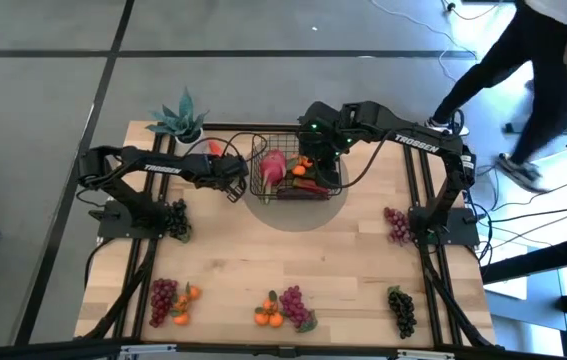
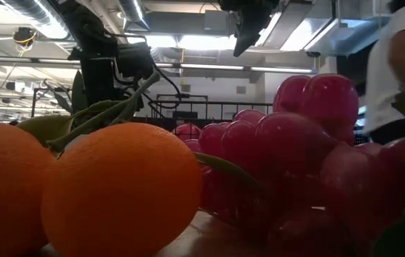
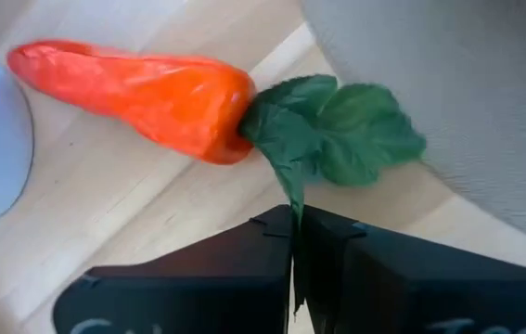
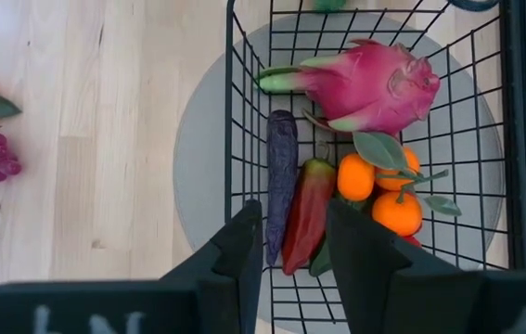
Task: Build produce basket
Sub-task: Put the orange carrot into the black wire basket
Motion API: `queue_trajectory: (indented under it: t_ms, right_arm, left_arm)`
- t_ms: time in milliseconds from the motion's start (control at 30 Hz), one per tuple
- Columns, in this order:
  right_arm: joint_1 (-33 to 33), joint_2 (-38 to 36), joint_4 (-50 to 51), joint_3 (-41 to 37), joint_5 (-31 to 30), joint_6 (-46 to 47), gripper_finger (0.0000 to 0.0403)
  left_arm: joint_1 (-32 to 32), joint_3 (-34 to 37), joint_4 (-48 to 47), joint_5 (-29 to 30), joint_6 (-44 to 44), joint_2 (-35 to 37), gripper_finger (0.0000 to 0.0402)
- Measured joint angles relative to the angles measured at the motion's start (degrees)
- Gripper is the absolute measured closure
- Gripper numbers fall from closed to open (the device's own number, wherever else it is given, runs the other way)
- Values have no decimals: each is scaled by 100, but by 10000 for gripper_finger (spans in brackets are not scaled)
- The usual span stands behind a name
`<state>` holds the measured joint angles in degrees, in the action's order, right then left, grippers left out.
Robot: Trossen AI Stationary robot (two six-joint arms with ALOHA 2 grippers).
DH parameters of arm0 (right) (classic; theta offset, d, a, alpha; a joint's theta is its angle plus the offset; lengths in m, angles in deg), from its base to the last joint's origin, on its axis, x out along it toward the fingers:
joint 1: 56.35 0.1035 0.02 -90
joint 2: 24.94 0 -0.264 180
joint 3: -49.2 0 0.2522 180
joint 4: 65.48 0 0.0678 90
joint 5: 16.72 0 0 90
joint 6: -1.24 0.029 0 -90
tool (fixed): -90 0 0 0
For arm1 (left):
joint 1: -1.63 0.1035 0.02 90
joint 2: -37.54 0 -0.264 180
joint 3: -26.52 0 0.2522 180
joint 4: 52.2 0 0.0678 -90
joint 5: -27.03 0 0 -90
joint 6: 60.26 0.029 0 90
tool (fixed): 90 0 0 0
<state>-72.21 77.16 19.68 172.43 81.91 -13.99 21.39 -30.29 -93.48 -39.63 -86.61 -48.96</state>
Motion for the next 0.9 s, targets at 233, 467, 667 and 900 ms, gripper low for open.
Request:
queue_trajectory:
  t_ms: [233,467,667,900]
  right_arm:
    - [0,-14,100,0,0,-11,296]
    - [0,-260,139,0,-7,-26,296]
    - [0,-430,147,0,-123,-47,296]
    - [2,-479,248,0,-151,-224,296]
  left_arm:
    - [-93,-4,-578,-184,33,623,401]
    - [-159,-232,-1433,-746,146,1319,401]
    - [-373,-825,-2306,-742,145,1651,401]
    - [-771,-1954,-3307,-659,120,1713,401]
